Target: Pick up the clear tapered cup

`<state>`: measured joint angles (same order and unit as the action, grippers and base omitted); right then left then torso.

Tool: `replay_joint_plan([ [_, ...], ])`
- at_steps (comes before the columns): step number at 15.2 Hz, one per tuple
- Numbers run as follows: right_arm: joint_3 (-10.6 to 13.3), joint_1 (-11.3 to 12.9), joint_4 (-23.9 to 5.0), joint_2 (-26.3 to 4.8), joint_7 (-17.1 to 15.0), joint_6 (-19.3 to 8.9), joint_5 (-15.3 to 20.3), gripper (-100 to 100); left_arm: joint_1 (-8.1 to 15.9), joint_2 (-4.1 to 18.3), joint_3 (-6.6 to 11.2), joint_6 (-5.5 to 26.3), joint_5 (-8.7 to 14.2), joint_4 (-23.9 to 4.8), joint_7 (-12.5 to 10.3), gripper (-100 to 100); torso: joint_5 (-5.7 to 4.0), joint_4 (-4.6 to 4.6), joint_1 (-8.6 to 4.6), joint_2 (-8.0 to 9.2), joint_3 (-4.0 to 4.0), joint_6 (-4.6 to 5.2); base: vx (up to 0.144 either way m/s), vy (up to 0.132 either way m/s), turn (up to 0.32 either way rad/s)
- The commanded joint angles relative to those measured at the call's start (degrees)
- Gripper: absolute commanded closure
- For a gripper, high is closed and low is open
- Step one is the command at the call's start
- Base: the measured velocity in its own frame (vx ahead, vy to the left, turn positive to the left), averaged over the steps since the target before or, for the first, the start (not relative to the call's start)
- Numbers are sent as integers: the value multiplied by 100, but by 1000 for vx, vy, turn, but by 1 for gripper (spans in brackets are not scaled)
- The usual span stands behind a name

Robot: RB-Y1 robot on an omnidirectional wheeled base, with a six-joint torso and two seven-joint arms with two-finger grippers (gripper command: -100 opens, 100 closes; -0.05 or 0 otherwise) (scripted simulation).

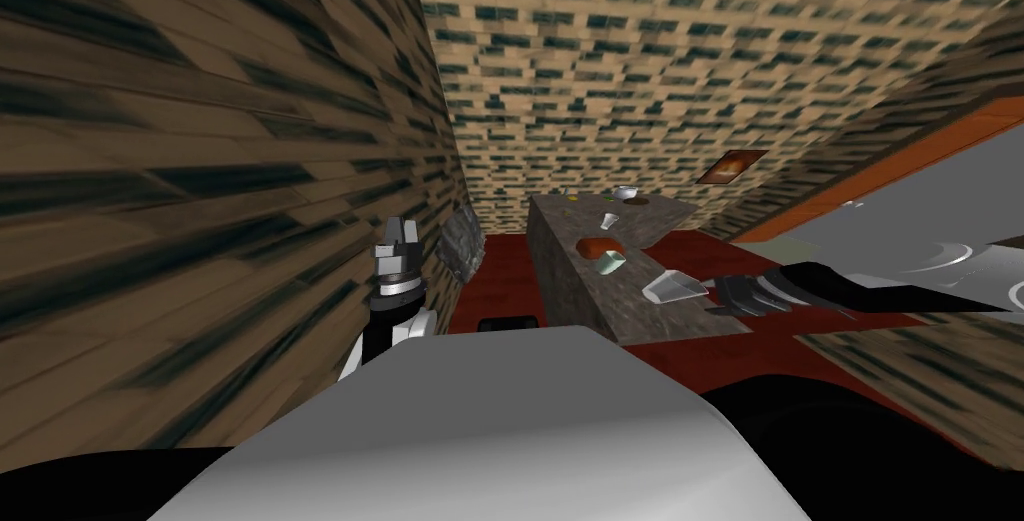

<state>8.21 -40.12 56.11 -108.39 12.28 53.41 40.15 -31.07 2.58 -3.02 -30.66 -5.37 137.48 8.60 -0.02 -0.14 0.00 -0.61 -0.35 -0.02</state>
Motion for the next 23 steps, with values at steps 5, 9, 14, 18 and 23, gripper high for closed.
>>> replay_joint_plan([
  [5,267,-366,151,-119,160,71,-279,-100,1,0,0,0,0,0,0,0,2,12,4,51,29,2,51,-9,27],
  [9,250,-371,153,-125,134,69,-277,-100,1,0,0,0,0,0,0,0,2,10,1,40,23,2,64,-13,37],
  [14,345,-396,150,142,240,-125,-264,-100,2,0,0,0,0,-1,0,0,1,15,3,62,37,3,14,-5,59],
  [18,350,-382,150,136,239,-127,-244,100,2,0,0,0,0,-1,0,0,3,17,6,70,41,4,0,0,0],
  [23,274,-393,158,-100,173,30,-307,100,1,0,0,0,0,-1,0,0,7,21,6,73,44,-2,-5,2,-40],
])
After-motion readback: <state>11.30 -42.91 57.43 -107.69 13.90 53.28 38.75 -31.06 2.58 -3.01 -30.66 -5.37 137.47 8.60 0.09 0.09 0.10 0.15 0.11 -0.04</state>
